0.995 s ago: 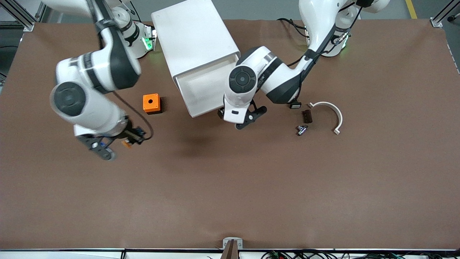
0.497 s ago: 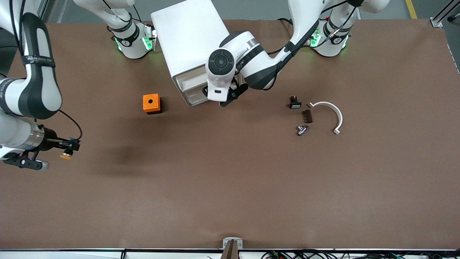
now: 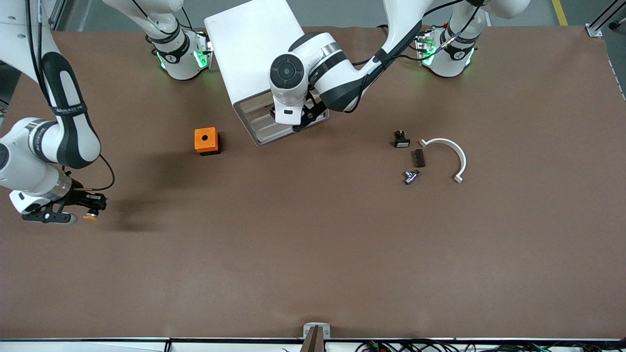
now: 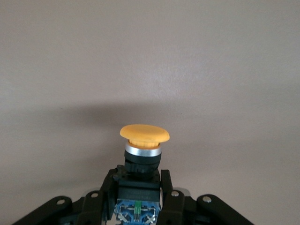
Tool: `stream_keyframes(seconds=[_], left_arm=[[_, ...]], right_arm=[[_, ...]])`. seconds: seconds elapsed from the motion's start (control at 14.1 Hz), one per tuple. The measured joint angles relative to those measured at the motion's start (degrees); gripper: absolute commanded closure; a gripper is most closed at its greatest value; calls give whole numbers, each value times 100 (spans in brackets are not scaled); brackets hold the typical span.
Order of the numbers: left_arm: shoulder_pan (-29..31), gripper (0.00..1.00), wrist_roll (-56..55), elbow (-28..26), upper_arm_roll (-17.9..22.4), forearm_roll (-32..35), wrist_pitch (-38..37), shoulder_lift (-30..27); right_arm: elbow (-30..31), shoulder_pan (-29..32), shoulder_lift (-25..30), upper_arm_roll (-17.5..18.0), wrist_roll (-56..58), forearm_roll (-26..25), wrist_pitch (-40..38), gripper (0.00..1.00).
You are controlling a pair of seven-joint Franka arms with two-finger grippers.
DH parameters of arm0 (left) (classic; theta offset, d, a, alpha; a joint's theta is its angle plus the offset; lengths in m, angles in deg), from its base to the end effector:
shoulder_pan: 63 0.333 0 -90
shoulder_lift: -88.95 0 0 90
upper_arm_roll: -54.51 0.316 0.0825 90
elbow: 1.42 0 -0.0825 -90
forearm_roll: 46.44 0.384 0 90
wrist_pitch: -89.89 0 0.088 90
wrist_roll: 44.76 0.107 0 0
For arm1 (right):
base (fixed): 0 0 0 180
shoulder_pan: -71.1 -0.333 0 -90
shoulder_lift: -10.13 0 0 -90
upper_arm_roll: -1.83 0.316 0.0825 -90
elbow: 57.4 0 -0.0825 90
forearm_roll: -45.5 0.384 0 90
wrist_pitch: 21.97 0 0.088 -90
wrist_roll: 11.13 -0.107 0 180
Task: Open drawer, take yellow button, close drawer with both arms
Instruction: 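Push the drawer shut with the left gripper while the right gripper lowers the button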
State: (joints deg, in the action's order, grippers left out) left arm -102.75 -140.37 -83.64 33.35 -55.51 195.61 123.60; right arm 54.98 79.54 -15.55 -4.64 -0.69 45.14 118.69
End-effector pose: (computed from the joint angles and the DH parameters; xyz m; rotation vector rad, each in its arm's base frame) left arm 0.3656 -0.5892 0.3496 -2.8205 -1.0383 0.5846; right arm 0.6021 -0.1574 0.2503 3.0778 -0.0939 0.0544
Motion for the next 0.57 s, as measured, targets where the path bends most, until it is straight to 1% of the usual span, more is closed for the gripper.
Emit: stream_keyframes(seconds=[0.14, 0.21, 0.36, 0.57], left_arm=[[19, 0, -2, -8, 19, -2, -30, 1], [70, 0, -2, -4, 30, -11, -51, 0], [409, 0, 191, 33, 46, 31, -74, -25], [1329, 0, 713, 113, 59, 525, -153, -182]], right_arm=[[6, 13, -252, 10, 15, 0, 289, 100], [4, 14, -355, 17, 34, 0, 403, 1], [-5, 16, -472, 33, 84, 0, 498, 0], [-72, 16, -464, 65, 120, 0, 445, 0]])
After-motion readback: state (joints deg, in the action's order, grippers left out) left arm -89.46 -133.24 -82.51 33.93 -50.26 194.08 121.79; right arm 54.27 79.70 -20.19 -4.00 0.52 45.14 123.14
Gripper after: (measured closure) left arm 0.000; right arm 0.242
